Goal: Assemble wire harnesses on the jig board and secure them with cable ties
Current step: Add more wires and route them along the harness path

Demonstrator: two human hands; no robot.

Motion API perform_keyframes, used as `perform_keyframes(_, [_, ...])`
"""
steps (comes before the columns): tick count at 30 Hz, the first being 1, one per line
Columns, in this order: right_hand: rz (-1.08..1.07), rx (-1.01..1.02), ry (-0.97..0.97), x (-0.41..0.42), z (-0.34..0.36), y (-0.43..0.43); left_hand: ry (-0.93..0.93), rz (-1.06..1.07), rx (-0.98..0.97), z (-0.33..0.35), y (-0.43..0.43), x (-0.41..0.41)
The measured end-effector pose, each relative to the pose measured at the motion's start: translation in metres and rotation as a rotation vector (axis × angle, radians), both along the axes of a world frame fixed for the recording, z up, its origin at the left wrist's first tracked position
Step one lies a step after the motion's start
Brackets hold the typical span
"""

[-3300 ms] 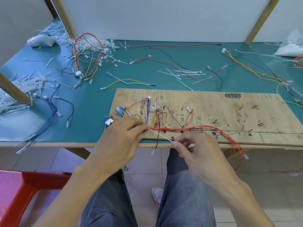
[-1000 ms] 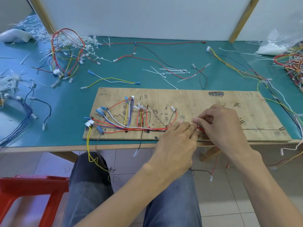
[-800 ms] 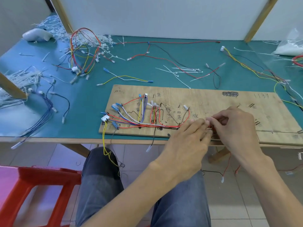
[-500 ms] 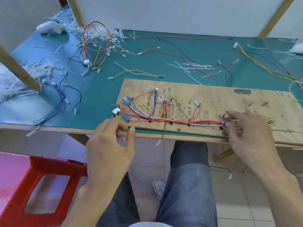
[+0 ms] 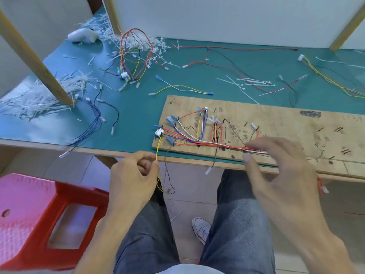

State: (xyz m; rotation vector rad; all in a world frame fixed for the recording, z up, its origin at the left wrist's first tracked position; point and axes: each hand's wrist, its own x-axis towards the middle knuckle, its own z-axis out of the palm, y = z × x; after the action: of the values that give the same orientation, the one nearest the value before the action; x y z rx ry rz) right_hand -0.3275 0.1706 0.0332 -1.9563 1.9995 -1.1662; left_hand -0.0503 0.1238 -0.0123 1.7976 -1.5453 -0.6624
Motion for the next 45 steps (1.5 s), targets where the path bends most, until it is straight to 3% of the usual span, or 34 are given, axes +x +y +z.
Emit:
perform_keyframes(6, [0.165, 0.105, -0.044, 0.052, -0.015, 0.001, 0.083, 0.032, 0.047, 0.001, -0.008, -0.005])
perform_keyframes(11, [0.221, 0.132, -0.054, 0.073, -0.024, 0.001, 0.044, -0.006, 0.056, -0.006, -0.011, -0.004])
perform_keyframes(17, [0.282, 0.204, -0.083, 0.096, -0.031, -0.001, 0.47, 0.079, 0.175, -0.007, -0.013, -0.001])
perform_keyframes(20, [0.314, 0.284, -0.09, 0.104, -0.036, -0.002, 0.432, 0.066, 0.143, -0.007, -0.011, -0.002])
perform_keyframes(24, [0.333, 0.294, -0.107, 0.113, -0.038, -0.001, 0.053, 0.015, 0.0, -0.008, -0.008, -0.007])
perform_keyframes(30, [0.377, 0.42, -0.143, 0.126, -0.045, -0.002, -0.337, -0.038, -0.165, -0.011, 0.002, -0.01])
perform_keyframes(34, [0.39, 0.499, -0.189, 0.132, -0.051, -0.006, -0.178, -0.009, -0.056, -0.01, 0.006, -0.011])
perform_keyframes(40, [0.402, 0.514, -0.318, 0.141, -0.055, -0.012, -0.037, 0.002, -0.049, 0.002, 0.003, 0.004])
perform_keyframes(45, [0.438, 0.475, -0.245, 0.146, -0.056, -0.011, 0.085, -0.003, -0.042, 0.011, -0.005, 0.011])
